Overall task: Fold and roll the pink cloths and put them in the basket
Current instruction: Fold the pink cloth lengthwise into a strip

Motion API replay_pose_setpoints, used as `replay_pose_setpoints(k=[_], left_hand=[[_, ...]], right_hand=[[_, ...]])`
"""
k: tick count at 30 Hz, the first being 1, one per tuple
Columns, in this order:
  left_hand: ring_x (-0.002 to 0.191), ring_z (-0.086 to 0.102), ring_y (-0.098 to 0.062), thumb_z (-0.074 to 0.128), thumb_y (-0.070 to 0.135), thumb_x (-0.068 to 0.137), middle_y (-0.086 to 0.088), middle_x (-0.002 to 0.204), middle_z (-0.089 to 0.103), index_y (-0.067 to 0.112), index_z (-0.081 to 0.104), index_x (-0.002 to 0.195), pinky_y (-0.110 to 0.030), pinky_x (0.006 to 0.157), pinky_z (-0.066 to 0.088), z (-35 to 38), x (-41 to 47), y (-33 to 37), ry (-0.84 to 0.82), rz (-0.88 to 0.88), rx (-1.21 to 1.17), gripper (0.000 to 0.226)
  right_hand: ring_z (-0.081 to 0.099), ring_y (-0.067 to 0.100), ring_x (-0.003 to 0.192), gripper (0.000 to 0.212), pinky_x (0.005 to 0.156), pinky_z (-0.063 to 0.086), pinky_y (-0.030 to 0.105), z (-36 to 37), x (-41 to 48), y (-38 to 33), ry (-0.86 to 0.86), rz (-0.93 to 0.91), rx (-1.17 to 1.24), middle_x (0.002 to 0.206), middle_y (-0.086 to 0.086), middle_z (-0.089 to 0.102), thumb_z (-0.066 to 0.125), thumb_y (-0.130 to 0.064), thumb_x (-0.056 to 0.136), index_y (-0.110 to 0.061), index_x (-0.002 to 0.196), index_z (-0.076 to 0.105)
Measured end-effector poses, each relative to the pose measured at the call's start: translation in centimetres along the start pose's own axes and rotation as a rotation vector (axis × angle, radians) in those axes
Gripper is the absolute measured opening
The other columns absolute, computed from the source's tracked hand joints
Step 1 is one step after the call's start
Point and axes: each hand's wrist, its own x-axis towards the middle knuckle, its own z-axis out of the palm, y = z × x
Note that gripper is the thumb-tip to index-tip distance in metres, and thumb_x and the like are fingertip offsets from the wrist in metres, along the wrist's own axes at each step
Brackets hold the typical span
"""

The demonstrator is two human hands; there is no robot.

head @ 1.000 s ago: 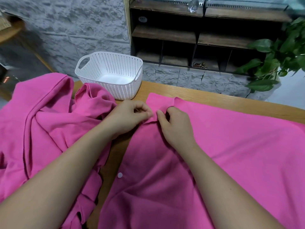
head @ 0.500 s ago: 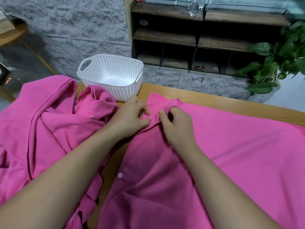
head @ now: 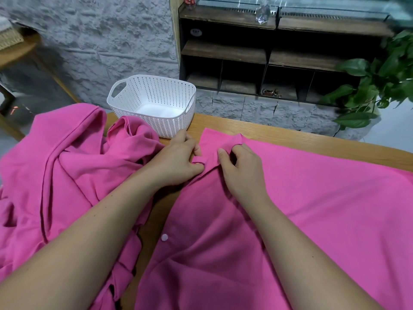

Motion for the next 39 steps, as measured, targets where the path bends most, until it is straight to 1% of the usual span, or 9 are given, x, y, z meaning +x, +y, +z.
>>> replay_pose_setpoints(k=[7,10,16,21,25,30,33,35,39], left_hand=[[0.106,0.049,-0.016,0.067,0.039,0.079,0.004,0.115,0.042,0.019,0.06,0.089,-0.039,0.102,0.046,0.6,0.2,-0.1,0.018,-0.018,0.009,0.024],[0.099,0.052,-0.014,0.069,0.039,0.09,0.005,0.11,0.044,0.019,0.054,0.082,-0.034,0.091,0.045,0.7,0.2,0.0,0.125,-0.04,0.035,0.025],[0.082,0.05,-0.016,0.069,0.028,0.085,0.005,0.093,0.047,0.019,0.051,0.08,-0.036,0.073,0.04,0.2,0.0,0.6,0.242,-0.086,0.06,0.021],[0.074,0.059,-0.025,0.063,0.011,0.084,0.003,0.078,0.063,0.016,0.049,0.094,-0.04,0.066,0.042,-0.5,-0.1,0.6,0.31,-0.087,0.026,0.019],[0.09,0.062,-0.031,0.058,0.001,0.082,-0.002,0.1,0.061,0.019,0.05,0.113,-0.038,0.071,0.04,-0.6,-0.3,0.4,0.308,-0.035,0.095,0.037],[0.112,0.063,-0.021,0.063,0.013,0.082,0.001,0.125,0.045,0.026,0.052,0.135,-0.039,0.088,0.053,-0.5,-0.6,0.8,0.322,-0.008,0.089,0.055],[0.094,0.055,-0.012,0.062,0.009,0.082,0.005,0.12,0.043,0.023,0.059,0.127,-0.035,0.08,0.05,-0.8,-0.6,1.4,0.419,0.132,0.054,0.048],[0.1,0.051,-0.014,0.063,0.006,0.08,0.005,0.117,0.046,0.025,0.064,0.119,-0.037,0.085,0.049,-0.8,-0.5,1.4,0.378,0.233,0.117,0.044],[0.101,0.052,-0.022,0.069,0.011,0.082,0.006,0.11,0.045,0.028,0.058,0.11,-0.041,0.083,0.048,-0.4,-0.3,0.4,0.297,0.152,0.186,0.035]], right_hand=[[0.043,0.022,0.07,0.052,0.067,0.029,0.037,0.2,0.0,0.2,-0.008,0.009,-0.005,0.068,-0.003,0.042,0.066,-0.027,0.1,-0.027,0.064,0.028],[0.043,0.023,0.07,0.052,0.067,0.035,0.04,0.2,0.1,0.1,-0.017,0.021,-0.006,0.068,-0.002,0.042,0.065,-0.028,0.1,-0.025,0.064,0.028],[0.045,0.024,0.072,0.05,0.068,0.036,0.041,0.3,0.0,0.0,-0.034,0.025,-0.018,0.069,-0.001,0.044,0.064,-0.031,0.101,-0.024,0.064,0.031],[0.048,0.019,0.078,0.041,0.071,0.037,0.039,0.2,0.0,-0.1,-0.057,-0.004,-0.001,0.073,-0.008,0.049,0.061,-0.042,0.102,-0.029,0.068,0.041],[0.055,0.017,0.087,0.033,0.082,0.046,0.041,0.3,0.0,0.1,-0.083,-0.02,-0.001,0.084,-0.007,0.06,0.054,-0.051,0.101,-0.023,0.092,0.068],[0.056,0.016,0.091,0.033,0.088,0.047,0.04,0.2,0.0,0.0,-0.092,-0.039,-0.016,0.09,-0.009,0.063,0.052,-0.051,0.102,-0.028,0.108,0.075],[0.056,0.019,0.096,0.036,0.09,0.048,0.042,0.3,0.0,0.0,-0.12,-0.043,-0.069,0.094,-0.005,0.063,0.052,-0.048,0.101,-0.029,0.123,0.074],[0.055,0.022,0.098,0.036,0.092,0.048,0.044,0.4,-0.1,0.1,-0.142,-0.059,-0.111,0.098,-0.003,0.062,0.052,-0.043,0.101,-0.03,0.129,0.072],[0.055,0.024,0.097,0.035,0.09,0.048,0.046,0.5,-0.1,-0.1,-0.132,-0.055,-0.124,0.096,-0.002,0.06,0.052,-0.036,0.099,-0.029,0.127,0.072]])
